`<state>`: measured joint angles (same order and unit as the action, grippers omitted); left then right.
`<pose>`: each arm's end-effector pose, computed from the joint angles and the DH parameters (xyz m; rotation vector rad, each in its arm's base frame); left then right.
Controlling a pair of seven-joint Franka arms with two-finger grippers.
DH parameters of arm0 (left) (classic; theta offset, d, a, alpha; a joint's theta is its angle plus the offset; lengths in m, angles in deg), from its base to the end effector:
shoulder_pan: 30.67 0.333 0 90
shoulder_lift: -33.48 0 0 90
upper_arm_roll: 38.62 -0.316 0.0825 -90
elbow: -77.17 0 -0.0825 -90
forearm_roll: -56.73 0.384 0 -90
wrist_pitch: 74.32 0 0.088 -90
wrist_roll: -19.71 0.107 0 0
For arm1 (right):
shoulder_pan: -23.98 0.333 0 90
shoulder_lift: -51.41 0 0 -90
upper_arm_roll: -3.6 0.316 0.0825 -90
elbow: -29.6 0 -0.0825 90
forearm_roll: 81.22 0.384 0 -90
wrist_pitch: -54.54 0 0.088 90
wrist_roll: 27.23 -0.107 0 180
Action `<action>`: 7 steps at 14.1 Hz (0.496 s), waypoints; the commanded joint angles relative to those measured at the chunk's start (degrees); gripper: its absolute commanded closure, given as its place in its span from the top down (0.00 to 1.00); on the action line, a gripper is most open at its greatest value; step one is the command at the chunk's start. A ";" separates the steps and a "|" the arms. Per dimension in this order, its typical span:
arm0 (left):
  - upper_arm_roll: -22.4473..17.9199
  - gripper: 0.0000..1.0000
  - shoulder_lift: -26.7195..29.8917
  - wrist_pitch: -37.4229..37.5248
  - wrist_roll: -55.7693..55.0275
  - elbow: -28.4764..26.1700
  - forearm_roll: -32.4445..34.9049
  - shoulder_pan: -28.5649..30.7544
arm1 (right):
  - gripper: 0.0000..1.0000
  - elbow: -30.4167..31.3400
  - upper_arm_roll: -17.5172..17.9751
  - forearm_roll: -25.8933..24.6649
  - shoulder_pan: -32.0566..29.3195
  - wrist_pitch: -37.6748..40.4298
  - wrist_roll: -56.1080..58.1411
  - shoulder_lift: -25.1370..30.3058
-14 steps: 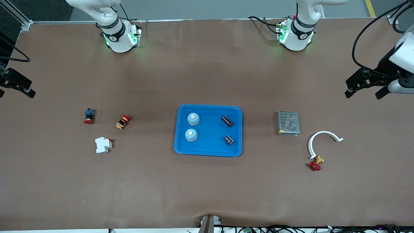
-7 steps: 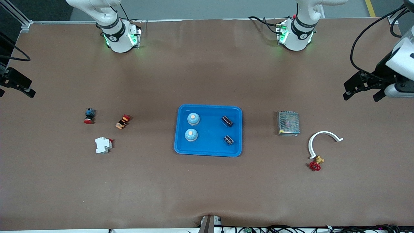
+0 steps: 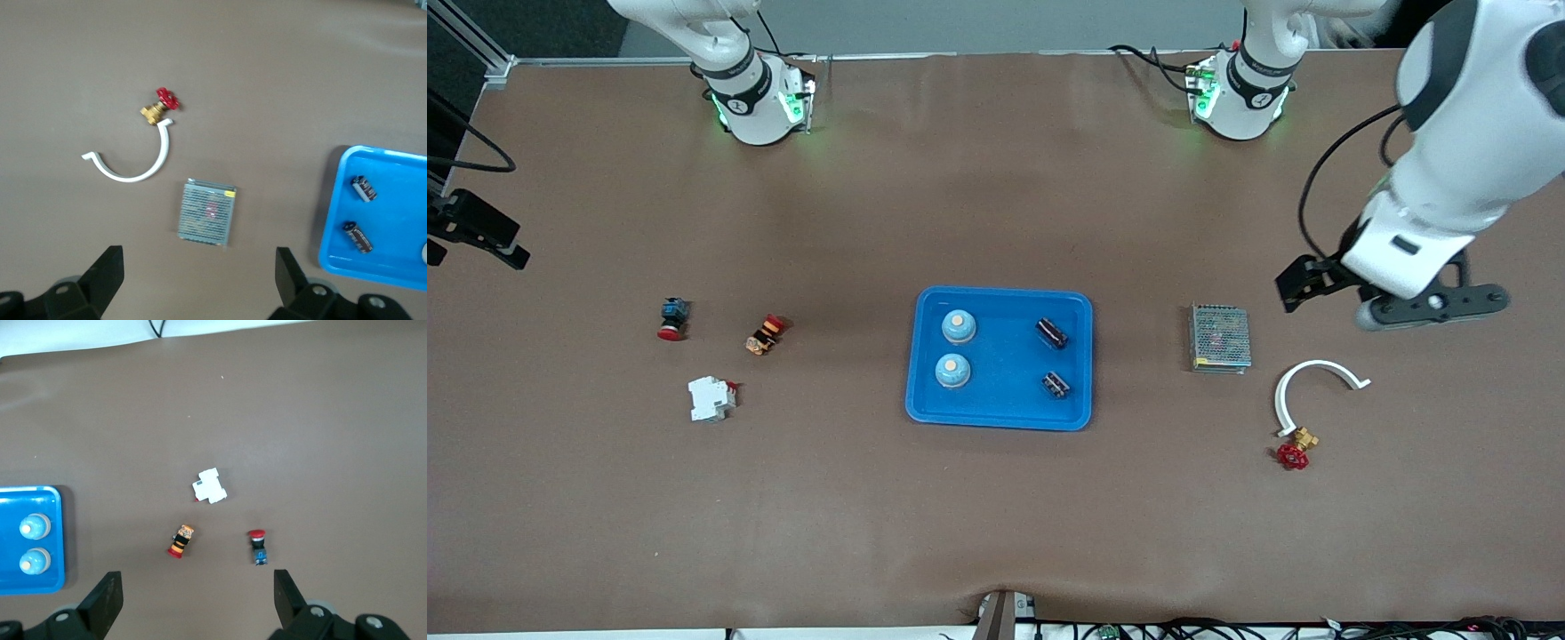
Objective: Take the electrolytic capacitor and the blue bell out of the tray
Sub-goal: 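Move the right gripper to the bells while the left gripper reaches the capacitors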
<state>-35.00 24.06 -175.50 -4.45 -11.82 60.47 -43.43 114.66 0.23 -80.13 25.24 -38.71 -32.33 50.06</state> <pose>0.5954 -0.1661 0.5544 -3.1000 -0.1952 -0.1000 0.5678 -0.0185 0.6576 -3.1092 0.1956 -0.1855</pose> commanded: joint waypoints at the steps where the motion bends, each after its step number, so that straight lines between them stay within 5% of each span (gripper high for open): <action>1: -0.01 1.00 -3.66 0.63 -4.31 3.55 1.27 -2.09 | 1.00 3.88 -0.06 0.31 3.47 -0.89 -7.44 1.53; 7: 0.17 1.00 -7.18 0.19 -9.31 3.73 0.57 -6.05 | 1.00 12.14 -0.06 0.31 6.03 -11.94 -10.28 -0.30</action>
<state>-34.91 18.56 -175.58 -10.68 -9.82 60.53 -48.23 123.38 0.53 -80.09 30.64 -46.87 -41.80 49.79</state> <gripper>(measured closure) 0.000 0.000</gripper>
